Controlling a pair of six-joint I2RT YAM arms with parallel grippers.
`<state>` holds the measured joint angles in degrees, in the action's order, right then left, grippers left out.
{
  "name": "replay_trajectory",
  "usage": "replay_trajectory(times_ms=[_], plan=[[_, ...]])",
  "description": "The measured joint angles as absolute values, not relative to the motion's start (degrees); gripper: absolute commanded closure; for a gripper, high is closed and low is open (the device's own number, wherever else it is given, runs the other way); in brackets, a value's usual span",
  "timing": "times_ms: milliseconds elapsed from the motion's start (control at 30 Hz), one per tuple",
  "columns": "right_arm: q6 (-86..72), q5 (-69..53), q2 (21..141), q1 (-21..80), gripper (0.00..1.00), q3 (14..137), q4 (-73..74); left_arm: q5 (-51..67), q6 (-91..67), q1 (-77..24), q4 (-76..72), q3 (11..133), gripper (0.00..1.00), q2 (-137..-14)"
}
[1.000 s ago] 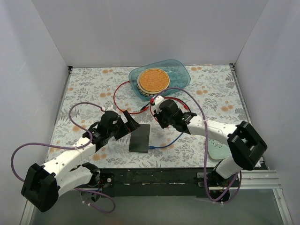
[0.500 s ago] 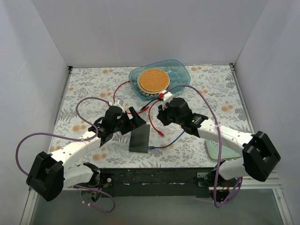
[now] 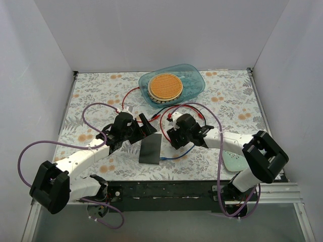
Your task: Insert the plug into the switch port
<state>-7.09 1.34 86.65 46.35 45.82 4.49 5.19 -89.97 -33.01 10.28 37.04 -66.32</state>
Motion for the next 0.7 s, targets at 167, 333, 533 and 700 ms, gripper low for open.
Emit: replay_trajectory(times_ms=[167, 333, 533, 700], plan=[[-6.85, 1.30, 89.08, 46.35, 0.43, 45.52, 4.69, 4.95, -89.97, -33.01, 10.33, 37.04, 0.10, -66.48], [-6.33, 1.54, 90.52, 46.85, 0.55, 45.56, 3.88, 4.91, -89.95, -32.95, 10.50, 37.01, 0.10, -67.24], [-5.67, 3.62, 92.66, 48.58, 0.99, 47.09, 2.70, 4.62, -89.95, -32.69, 11.38, 37.01, 0.10, -67.22], [-5.76, 4.10, 92.82, 48.93, 0.99, 47.27, 2.50, 4.03, -88.62, -32.38, 12.23, 37.01, 0.10, -67.22]])
